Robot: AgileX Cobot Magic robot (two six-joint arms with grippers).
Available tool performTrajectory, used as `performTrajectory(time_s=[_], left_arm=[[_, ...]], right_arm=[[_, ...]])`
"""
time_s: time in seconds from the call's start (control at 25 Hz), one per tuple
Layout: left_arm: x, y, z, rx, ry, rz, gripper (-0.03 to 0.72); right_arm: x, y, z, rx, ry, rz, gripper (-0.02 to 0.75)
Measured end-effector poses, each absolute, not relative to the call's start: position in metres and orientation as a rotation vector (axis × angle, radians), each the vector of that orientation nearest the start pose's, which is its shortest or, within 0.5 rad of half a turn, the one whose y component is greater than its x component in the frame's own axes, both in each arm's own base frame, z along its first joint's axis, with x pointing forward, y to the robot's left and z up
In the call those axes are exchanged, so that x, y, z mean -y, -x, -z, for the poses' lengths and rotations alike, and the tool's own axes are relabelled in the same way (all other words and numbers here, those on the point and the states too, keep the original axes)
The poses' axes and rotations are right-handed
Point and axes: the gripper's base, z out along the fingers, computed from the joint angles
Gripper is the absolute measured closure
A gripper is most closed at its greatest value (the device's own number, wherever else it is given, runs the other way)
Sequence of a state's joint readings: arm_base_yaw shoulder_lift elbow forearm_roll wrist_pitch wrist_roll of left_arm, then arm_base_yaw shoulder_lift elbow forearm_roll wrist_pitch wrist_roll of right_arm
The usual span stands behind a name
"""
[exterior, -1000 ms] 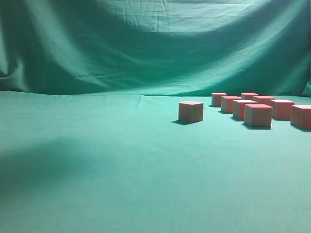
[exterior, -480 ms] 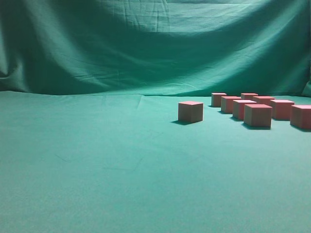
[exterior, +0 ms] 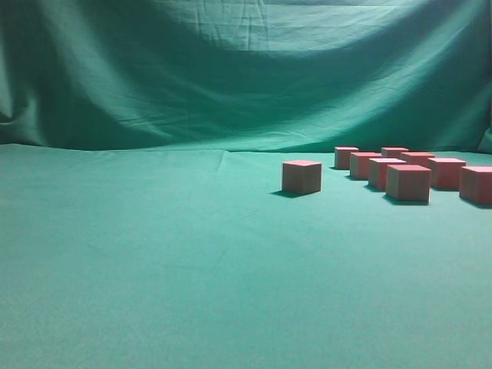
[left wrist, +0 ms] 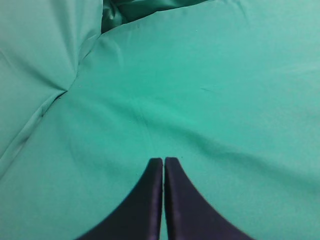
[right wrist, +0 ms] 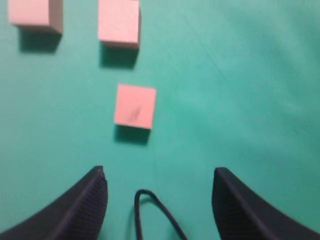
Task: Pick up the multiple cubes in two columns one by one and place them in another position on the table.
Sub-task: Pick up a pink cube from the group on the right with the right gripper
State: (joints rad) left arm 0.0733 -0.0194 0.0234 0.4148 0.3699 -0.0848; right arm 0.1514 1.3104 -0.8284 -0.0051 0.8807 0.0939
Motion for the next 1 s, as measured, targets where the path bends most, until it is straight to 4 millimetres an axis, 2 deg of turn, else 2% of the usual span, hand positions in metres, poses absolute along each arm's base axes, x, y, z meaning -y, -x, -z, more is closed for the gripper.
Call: performTrajectory(time_s=[0.24, 0.48, 0.64, 0.8, 1.0], left_arm=[[-0.017, -0.051, -0.176, -1.841, -0.109, -0.399, 0.688], [-0.017, -0.051, -0.176, -1.841, -0.109, -0.399, 0.688], [-0.017, -0.051, -0.176, -1.841, -0.109, -0.399, 0.688], [-0.017, -0.051, -0.176, -1.841, -0.109, -0.399, 0.688], [-0.017, -0.051, -0.176, -1.841, -0.109, -0.399, 0.688]], right_arm=[[-0.038, -0.247, -0.216, -2.799, 0.089, -0.067, 0.288], [-0.042, -0.264, -0.180, -2.878, 0.078, -0.080, 0.288], [-0.044, -0.270, -0.169, -2.879, 0.091, -0.098, 0.288], [-0.045, -0.274, -0.167, -2.850, 0.088, -0.106, 0.288], [-0.046, -0.275, -0.165, -2.842, 0.090, -0.107, 0.483]])
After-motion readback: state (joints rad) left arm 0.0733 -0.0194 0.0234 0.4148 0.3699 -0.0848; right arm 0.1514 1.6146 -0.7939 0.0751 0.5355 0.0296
